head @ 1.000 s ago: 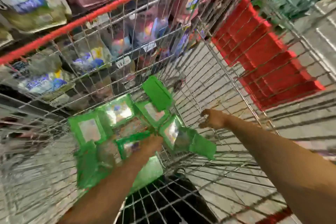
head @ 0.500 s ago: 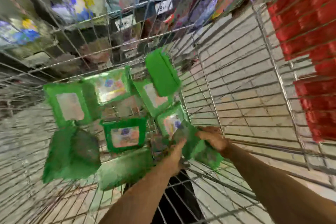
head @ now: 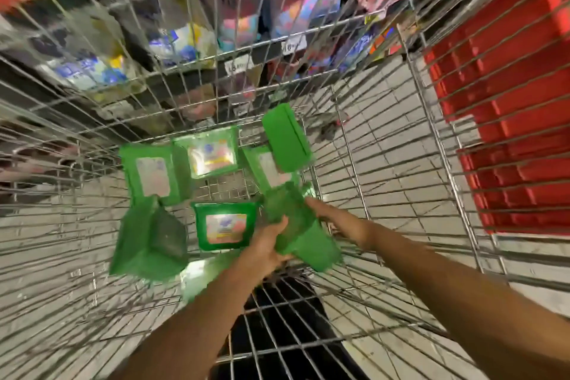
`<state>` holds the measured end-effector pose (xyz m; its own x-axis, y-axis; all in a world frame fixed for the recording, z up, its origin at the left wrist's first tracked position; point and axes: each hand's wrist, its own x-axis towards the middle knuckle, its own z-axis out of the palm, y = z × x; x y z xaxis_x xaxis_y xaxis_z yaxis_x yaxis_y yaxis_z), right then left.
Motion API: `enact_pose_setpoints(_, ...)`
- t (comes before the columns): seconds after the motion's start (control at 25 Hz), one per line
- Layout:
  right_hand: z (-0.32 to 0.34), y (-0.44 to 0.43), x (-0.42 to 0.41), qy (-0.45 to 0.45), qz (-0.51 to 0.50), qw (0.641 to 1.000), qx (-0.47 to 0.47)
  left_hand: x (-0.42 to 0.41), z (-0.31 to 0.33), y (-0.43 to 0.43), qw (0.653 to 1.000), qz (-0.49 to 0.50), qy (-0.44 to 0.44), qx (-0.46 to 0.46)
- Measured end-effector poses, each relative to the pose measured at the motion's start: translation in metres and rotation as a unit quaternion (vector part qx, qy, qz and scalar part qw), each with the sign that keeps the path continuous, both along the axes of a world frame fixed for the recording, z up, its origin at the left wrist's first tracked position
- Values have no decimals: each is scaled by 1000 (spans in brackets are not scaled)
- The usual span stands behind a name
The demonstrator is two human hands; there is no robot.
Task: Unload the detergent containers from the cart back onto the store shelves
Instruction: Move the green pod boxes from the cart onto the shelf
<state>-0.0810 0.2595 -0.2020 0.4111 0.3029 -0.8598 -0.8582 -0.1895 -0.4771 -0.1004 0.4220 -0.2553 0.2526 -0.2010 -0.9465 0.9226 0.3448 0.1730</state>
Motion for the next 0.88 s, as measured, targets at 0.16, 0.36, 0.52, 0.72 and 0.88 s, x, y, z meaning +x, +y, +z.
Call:
enact_pose_setpoints(0.16, 45, 16, 24, -127, 23, 991, -46, 26, 55, 54, 994, -20, -106, 8)
enact_pose_setpoints(0.36, 92, 19, 44, -247, 1, 968, -38, 43, 140, 102, 968, -59, -241, -35)
enact_pose_setpoints(0.52, 118, 15, 51, -276, 2, 961, -2, 46, 183, 118, 960, -75, -258, -72)
enact_pose_setpoints(0.72, 127, 23, 36, -241, 5, 969, 46, 37, 207, 115, 955, -35, -292, -48)
enact_pose_setpoints(0.88, 129, 23, 35, -254, -99, 960, 66, 21, 221, 107, 920, -2, -340, -193)
